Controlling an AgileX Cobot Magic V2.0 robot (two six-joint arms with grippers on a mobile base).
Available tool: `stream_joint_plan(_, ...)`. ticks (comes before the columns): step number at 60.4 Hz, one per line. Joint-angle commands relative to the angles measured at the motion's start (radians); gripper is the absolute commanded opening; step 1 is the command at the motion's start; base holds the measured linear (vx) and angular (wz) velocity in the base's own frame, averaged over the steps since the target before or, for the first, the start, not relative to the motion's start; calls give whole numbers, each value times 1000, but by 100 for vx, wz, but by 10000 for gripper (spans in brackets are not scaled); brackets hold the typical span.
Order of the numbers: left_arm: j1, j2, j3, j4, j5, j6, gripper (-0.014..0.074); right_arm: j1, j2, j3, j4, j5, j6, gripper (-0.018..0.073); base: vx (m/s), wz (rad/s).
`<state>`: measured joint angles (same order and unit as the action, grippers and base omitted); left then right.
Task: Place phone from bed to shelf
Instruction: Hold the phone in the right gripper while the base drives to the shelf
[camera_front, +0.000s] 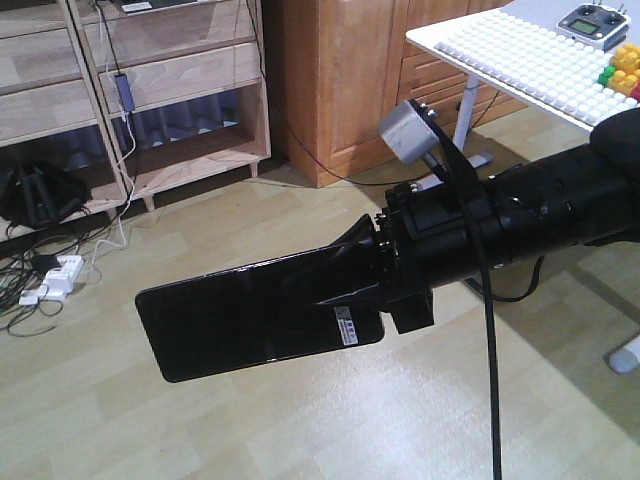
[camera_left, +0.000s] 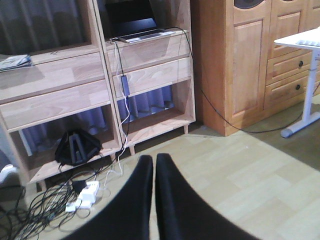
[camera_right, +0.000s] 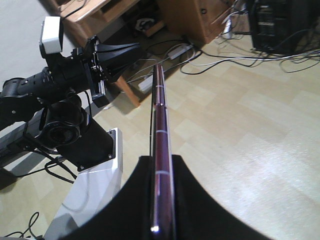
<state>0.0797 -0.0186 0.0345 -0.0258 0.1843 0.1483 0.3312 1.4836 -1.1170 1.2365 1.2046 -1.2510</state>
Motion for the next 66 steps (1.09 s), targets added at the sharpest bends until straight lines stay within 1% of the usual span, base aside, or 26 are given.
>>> stream_joint_plan(1, -2, -7, -23, -9, -73, -6, 1, -2, -38, -25, 87, 82, -11, -2, 46, -1)
stream_joint_plan(66, -2, -7, -23, -9, -73, -6, 1, -2, -38, -25, 87, 82, -11, -2, 46, -2)
